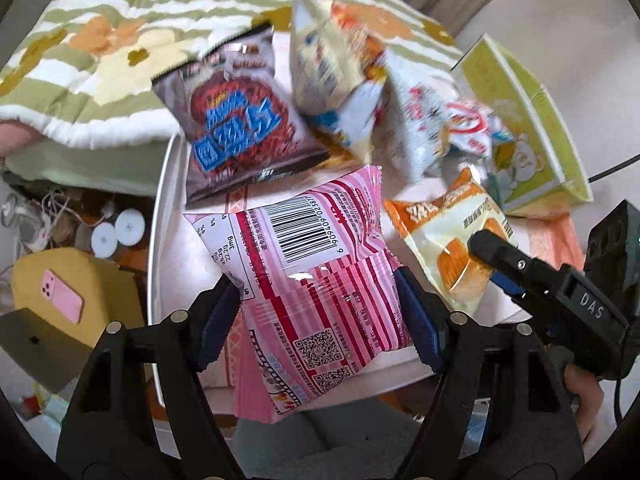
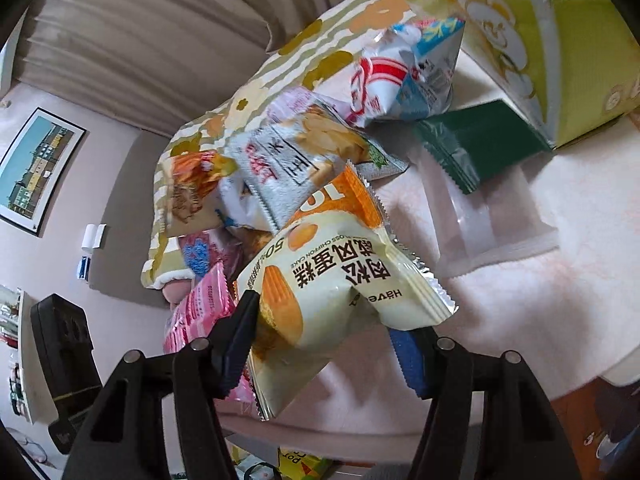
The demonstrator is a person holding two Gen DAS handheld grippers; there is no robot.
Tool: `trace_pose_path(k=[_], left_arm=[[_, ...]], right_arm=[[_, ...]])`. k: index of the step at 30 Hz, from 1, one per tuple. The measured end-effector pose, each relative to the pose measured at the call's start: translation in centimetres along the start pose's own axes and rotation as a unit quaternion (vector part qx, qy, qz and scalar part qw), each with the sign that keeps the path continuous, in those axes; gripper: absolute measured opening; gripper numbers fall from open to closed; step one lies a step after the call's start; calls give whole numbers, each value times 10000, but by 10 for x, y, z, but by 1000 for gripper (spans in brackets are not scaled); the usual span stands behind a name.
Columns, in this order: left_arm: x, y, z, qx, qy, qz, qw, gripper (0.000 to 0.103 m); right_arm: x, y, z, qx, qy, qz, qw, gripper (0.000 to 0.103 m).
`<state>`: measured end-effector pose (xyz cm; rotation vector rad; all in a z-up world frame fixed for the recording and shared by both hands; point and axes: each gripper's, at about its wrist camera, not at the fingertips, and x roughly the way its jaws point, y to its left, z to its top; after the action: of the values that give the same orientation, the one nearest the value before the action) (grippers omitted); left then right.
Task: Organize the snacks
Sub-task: 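Lift both held packs into the cardboard box and open both tools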
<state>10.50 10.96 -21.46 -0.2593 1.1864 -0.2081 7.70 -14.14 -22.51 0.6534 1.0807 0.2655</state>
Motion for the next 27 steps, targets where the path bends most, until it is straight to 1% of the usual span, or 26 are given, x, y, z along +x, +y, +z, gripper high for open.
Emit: trace_pose_path(k=[1,3,6,10,15,18,21,27], left_arm=[[0,-6,3,18,-52,-23,10000,73],[-11,-13,10,84,-195,-95,9997,73],[-31,-28,22,262,-448,-240,9984,73],[-49,-53,42,536,-751,-326,9952,73],[-62,-93,69,775,-1057,-444,9904,73],[-62,-123,85,914,-1199,-477,9874,73],[-55,-158,102,976,-1302,-514,9853,73],[-26,-231,137,867,-1425,-601,9842,73]], right_arm=[[-7,2,1,-31,-65,17,10000,59],[-19,6,2,-71,-207,33,9998,59],[-43,14,13,-167,-471,50,9987,59],[-75,23,35,-359,-777,14,9963,59],[-105,19,67,-534,-1069,-69,9928,59],[-122,8,90,-626,-1161,-107,9912,59],[-142,-13,119,-776,-1189,-127,9898,59],[-164,-52,177,-1068,-1057,-145,9885,59]])
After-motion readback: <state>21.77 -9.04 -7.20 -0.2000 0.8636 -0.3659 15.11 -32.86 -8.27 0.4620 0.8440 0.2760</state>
